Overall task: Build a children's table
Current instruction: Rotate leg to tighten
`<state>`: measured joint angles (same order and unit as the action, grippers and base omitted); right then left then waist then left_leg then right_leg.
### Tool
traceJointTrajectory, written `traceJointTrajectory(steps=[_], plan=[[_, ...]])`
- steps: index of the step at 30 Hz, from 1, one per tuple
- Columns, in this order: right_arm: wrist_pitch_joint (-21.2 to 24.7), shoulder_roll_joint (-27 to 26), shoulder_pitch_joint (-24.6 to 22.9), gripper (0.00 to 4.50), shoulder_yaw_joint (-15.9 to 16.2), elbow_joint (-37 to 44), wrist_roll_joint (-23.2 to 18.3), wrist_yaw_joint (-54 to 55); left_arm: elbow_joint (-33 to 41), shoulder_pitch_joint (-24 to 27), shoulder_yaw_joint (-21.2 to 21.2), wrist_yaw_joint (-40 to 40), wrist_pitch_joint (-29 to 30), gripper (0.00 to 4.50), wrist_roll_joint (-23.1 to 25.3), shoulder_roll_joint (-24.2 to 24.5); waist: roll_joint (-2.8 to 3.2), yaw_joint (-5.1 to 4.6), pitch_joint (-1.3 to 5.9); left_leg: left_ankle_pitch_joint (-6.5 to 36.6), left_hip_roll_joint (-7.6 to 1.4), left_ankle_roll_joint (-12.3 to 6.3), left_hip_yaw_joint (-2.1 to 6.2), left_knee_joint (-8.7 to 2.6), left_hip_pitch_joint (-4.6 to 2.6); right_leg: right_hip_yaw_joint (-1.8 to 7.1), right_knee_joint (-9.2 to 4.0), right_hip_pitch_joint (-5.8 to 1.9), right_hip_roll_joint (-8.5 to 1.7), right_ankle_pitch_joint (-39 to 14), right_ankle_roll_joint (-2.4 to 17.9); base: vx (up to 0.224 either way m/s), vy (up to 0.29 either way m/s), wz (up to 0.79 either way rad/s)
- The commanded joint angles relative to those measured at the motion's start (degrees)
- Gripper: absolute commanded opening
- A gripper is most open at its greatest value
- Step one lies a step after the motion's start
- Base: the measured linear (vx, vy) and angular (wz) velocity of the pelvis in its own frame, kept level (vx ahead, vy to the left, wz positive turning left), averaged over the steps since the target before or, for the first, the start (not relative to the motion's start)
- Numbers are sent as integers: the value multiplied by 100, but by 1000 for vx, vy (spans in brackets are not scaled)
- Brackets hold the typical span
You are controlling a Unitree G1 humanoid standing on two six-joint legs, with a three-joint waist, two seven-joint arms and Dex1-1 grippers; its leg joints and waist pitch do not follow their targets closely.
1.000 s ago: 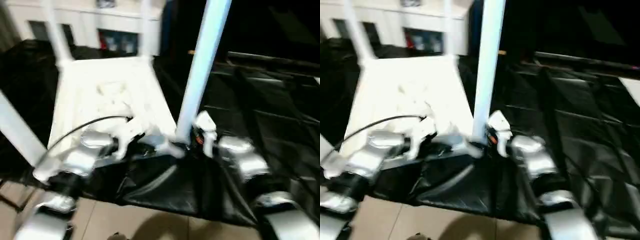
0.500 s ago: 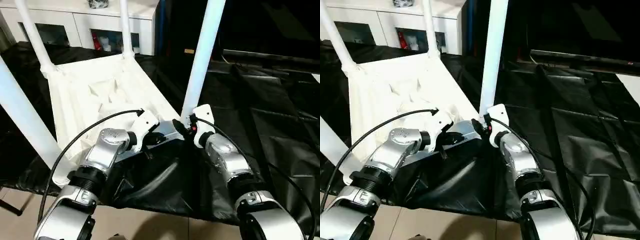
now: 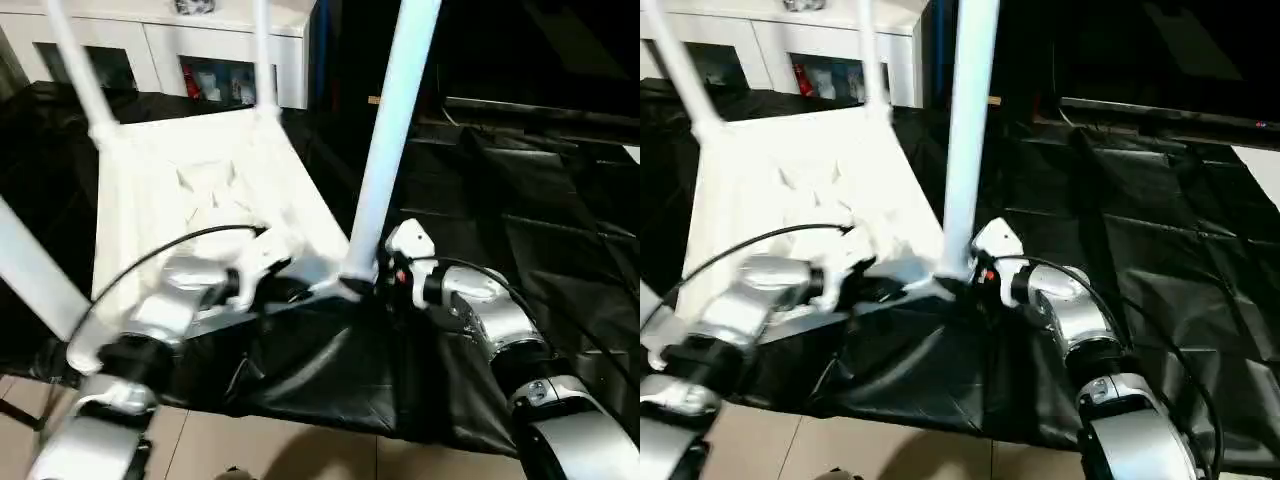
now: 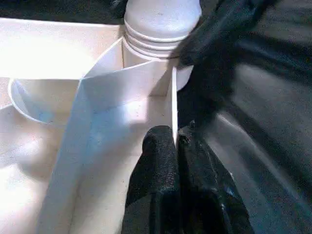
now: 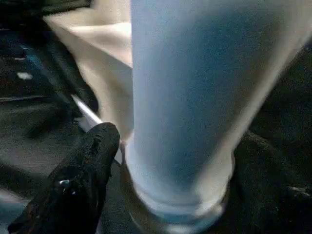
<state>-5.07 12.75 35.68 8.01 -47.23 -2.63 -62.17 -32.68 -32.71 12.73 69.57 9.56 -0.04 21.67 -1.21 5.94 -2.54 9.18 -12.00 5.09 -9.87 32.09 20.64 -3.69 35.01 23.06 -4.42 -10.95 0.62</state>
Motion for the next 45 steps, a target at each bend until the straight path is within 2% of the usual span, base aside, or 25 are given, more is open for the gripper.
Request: traceJointTrajectory(steps=[1, 3, 4, 7, 15, 20, 24, 25, 27, 28, 30, 31, 32, 35, 36, 39, 40, 42, 43, 44, 45], plan=[[30, -92, -16, 361, 273, 222, -104, -532, 233, -28, 188, 266, -141, 0, -118, -108, 37, 28, 332, 1406, -149, -307, -25, -316, -49, 232, -372, -286, -325, -754, 1415, 0, 0, 0], [35, -29, -34, 361, 317, 272, -144, -752, 240, -20, 186, 395, -154, 0, -157, -54, 44, 81, 336, 1400, -158, -304, -29, -314, -71, 233, -371, -274, -330, -714, 1443, 0, 0, 0], [44, 2, -41, 361, 336, 294, -179, -856, 263, -7, 188, 475, -155, 0, -184, -15, 27, 94, 335, 1380, -156, -290, -31, -316, -62, 235, -363, -278, -327, -698, 1436, 0, 0, 0], [90, 76, -69, 361, 402, 355, -189, -1159, 339, 29, 195, 692, -138, 0, -266, 84, 27, 116, 338, 1385, -154, -259, -21, -318, -51, 231, -352, -282, -338, -749, 1411, 0, 0, 0], [112, 120, -124, 296, 492, 414, -135, -1369, 340, 66, 173, 670, -171, 0, -228, 125, 18, 168, 345, 1257, -146, -248, -23, -307, -42, 234, -348, -289, -349, -707, 1379, 0, 0, 0], [63, -4, -268, 262, 535, 476, -17, -1033, 246, 40, 96, 223, -163, 0, -159, 13, 27, 193, 342, 1280, -145, -208, -19, -314, -45, 233, -352, -285, -343, -720, 1333, 0, 0, 0], [65, -75, -330, 260, 536, 441, 88, -712, 223, 37, 51, -19, -136, 0, -126, -69, 21, 190, 312, 1563, -143, -115, -8, -345, -54, 238, -407, -267, -356, -1255, 1202, 0, 0, 0], [22, -246, -338, 260, 414, 260, 215, 28, 179, 19, 2, -424, -69, 0, -33, -181, 34, 180, 293, 1732, -145, -56, -1, -361, -70, 246, -441, -247, -365, -1554, 1131, 0, 0, 0], [69, -422, -350, 254, 282, 130, 278, 669, 112, -18, -34, -839, 0, 0, 84, -292, 30, 132, 257, 2050, -123, 128, 51, -403, -99, 241, -516, -238, -393, -2352, 881, 0, 0, 0], [102, -477, -367, 253, 255, 125, 283, 813, 80, -38, -44, -971, 22, 0, 119, -335, 16, 105, 264, 2133, -115, 157, 68, -417, -98, 233, -541, -247, -396, -2574, 765, 0, 0, 0], [253, -770, -382, 252, 109, 68, 322, 1630, -66, -150, -94, -1515, 156, 0, 222, -566, 26, 65, 261, 2149, -110, 173, 66, -420, -101, 239, -560, -229, -384, -2590, 727, 0, 0, 0], [259, -785, -381, 252, 102, 64, 324, 1668, -73, -156, -96, -1540, 161, 0, 226, -578, 29, 28, 263, 2233, -107, 182, 69, -417, -120, 241, -572, -208, -375, -2593, 729, 0, 0, 0], [413, -1012, -344, 252, 31, -26, 382, 2297, -191, -247, -114, -1928, 256, 0, 277, -784, 30, -10, 265, 2240, -93, 149, 73, -415, -91, 239, -571, -221, -370, -2586, 712, 0, 0, 0], [547, -1259, -262, 252, -13, -150, 393, 2748, -304, -336, -110, -2269, 338, 0, 328, -1005, 38, -40, 271, 2278, -77, 147, 68, -401, -127, 236, -595, -193, -357, -2635, 694, 0, 0, 0], [571, -1366, -218, 252, -10, -201, 419, 2928, -348, -373, -106, -2424, 367, 0, 350, -1101, 64, -38, 274, 2265, -81, 145, 73, -404, -118, 239, -588, -197, -367, -2592, 707, 0, 0, 0], [484, -1661, -87, 252, 11, -356, 524, 3356, -462, -462, -106, -2788, 392, 0, 461, -1352, 58, -81, 277, 2284, -75, 128, 69, -401, -110, 231, -588, -194, -349, -2455, 732, 0, 0, 0], [440, -1746, -64, 306, 19, -366, 508, 3351, -476, -477, -82, -2820, 371, 0, 495, -1403, 67, -86, 280, 2261, -75, 107, 68, -402, -93, 237, -581, -201, -346, -2370, 744, 0, 0, 0], [419, -1816, -59, 319, 10, -354, 469, 3318, -465, -480, -46, -2811, 357, 0, 508, -1439, 64, -83, 288, 2217, -76, 65, 59, -399, -86, 243, -572, -208, -342, -2209, 770, 0, 0, 0], [483, -1848, -89, 325, -32, -299, 370, 3191, -387, -445, -5, -2725, 330, 0, 483, -1463, 49, -111, 285, 2186, -75, 30, 71, -417, -45, 237, -553, -244, -342, -2139, 768, 0, 0, 0], [500, -1808, -120, 351, -62, -258, 322, 3114, -314, -401, 11, -2608, 328, 0, 446, -1436, 57, -104, 285, 2163, -78, 26, 75, -423, -36, 230, -553, -250, -345, -2161, 759, 0, 0, 0], [512, -1786, -140, 360, -87, -230, 305, 3083, -277, -376, 19, -2539, 326, 0, 425, -1419, 62, -96, 287, 2160, -83, 22, 70, -420, -54, 231, -563, -236, -343, -2165, 752, 0, 0, 0]])
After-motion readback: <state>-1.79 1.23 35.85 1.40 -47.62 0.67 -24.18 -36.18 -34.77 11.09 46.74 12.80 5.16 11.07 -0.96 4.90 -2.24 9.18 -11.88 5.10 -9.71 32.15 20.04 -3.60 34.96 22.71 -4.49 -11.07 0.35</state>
